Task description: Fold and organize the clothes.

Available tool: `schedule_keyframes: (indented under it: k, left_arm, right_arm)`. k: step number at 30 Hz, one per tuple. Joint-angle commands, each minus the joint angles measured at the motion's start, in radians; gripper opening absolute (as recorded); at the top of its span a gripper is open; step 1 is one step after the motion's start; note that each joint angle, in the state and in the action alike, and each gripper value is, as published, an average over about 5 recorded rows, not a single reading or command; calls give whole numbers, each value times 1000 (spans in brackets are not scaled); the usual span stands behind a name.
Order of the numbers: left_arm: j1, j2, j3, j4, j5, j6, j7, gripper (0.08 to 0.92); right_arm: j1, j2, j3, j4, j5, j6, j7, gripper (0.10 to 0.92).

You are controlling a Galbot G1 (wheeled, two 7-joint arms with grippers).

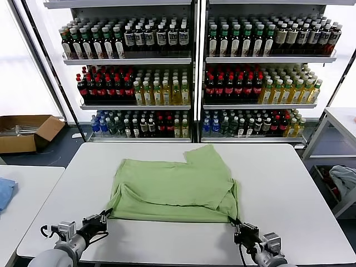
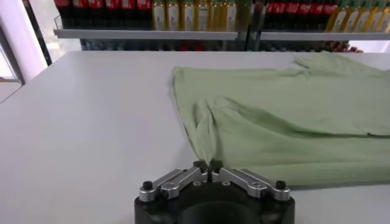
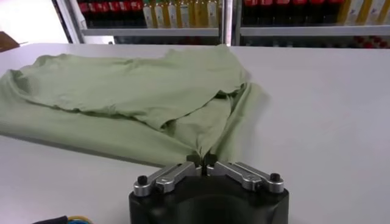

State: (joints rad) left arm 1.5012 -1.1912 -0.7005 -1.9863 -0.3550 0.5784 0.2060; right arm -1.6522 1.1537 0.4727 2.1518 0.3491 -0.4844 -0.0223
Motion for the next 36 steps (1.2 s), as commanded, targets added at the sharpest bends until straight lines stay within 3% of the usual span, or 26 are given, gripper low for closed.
schedule_keyframes:
  k: [1,9,18,24,29,36]
  left_arm:
    - [124,-13,-19,-125,48,-1,2,88]
    - [267,-54,-70,-221,73,-1,11,88]
    - [342,-82,-105,-254,70,-1,19,88]
    - [322,-91,-120,-268,64,-1,9,153]
    - [272,-69,-163,-272,13,-1,5,300]
    - [104,-21,-189,-175,-104,-7,21,499]
  right_arm:
    - [-150,27,14,97,-64,17,-8,123]
    - [-261,20,48,196,-91,39,-7,123]
    - [-262,19,51,184,-97,44,-9,132]
    - [-218,5,70,178,-22,33,-27,275]
    - [-111,-20,122,170,98,28,-29,423]
    - [132,-87,124,73,216,23,-47,613]
